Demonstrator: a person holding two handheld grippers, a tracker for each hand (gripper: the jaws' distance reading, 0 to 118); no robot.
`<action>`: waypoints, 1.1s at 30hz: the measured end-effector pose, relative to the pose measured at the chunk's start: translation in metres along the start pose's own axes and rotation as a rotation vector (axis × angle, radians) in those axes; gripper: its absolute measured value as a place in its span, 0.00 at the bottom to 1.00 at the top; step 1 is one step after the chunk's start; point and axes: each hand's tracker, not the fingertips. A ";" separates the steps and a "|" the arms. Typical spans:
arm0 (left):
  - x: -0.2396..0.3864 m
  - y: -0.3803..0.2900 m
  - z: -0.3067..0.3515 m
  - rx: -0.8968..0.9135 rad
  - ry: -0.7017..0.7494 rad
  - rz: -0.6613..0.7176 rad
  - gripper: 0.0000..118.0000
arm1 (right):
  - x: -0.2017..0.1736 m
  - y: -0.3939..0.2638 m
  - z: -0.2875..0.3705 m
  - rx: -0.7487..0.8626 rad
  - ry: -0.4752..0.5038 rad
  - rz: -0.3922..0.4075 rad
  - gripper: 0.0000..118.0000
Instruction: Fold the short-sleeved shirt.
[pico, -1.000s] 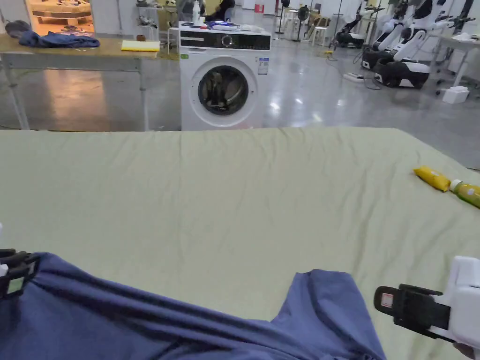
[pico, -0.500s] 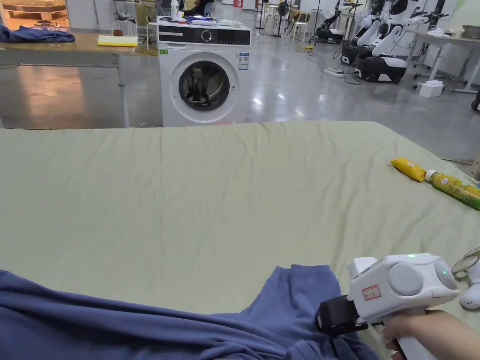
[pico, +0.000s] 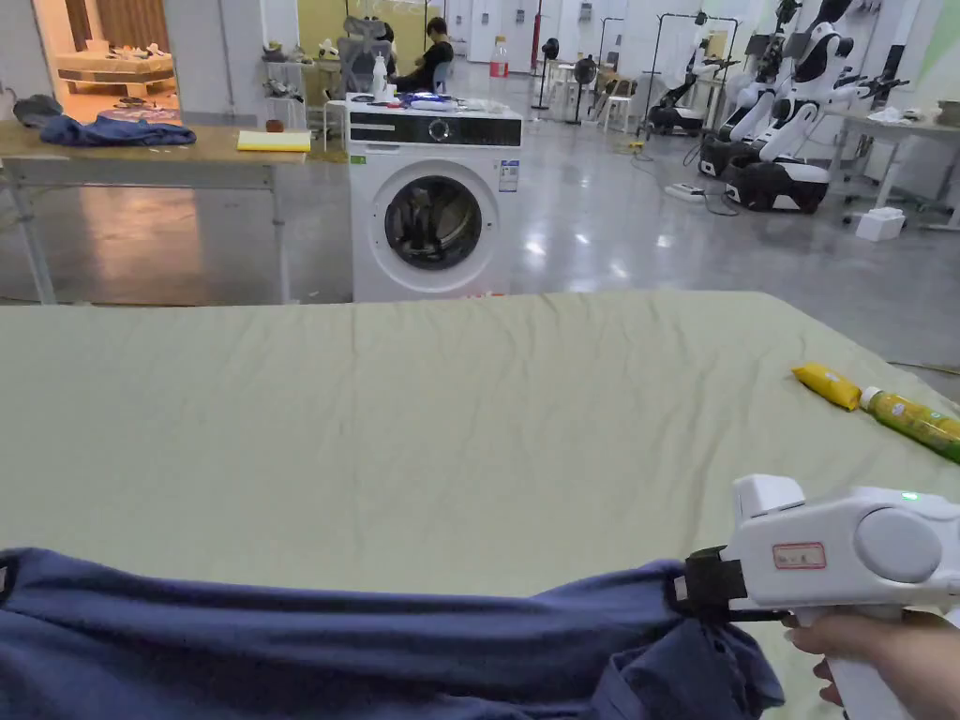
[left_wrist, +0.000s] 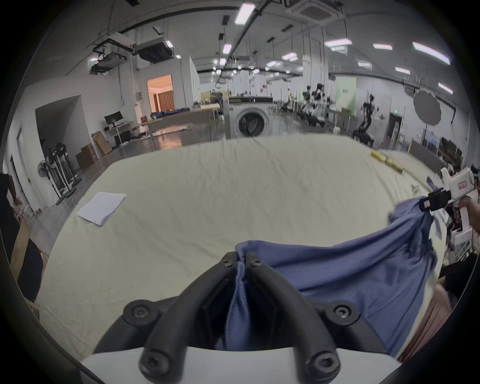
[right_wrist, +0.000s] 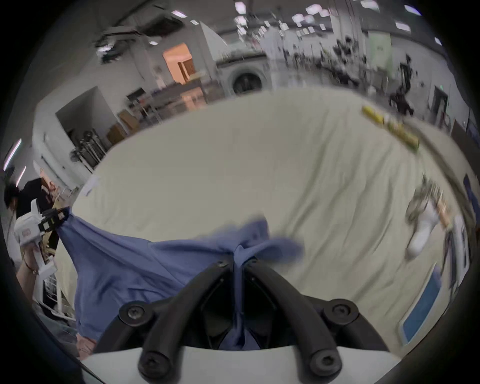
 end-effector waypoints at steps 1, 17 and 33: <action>-0.002 0.008 0.012 0.029 0.000 0.006 0.00 | -0.006 0.009 0.017 0.056 -0.004 0.040 0.01; 0.003 0.178 0.196 0.414 0.055 -0.029 0.00 | -0.085 0.178 0.227 0.526 -0.063 0.178 0.01; -0.027 0.341 0.105 0.525 0.162 0.057 0.00 | -0.140 0.392 0.206 0.730 -0.266 0.251 0.01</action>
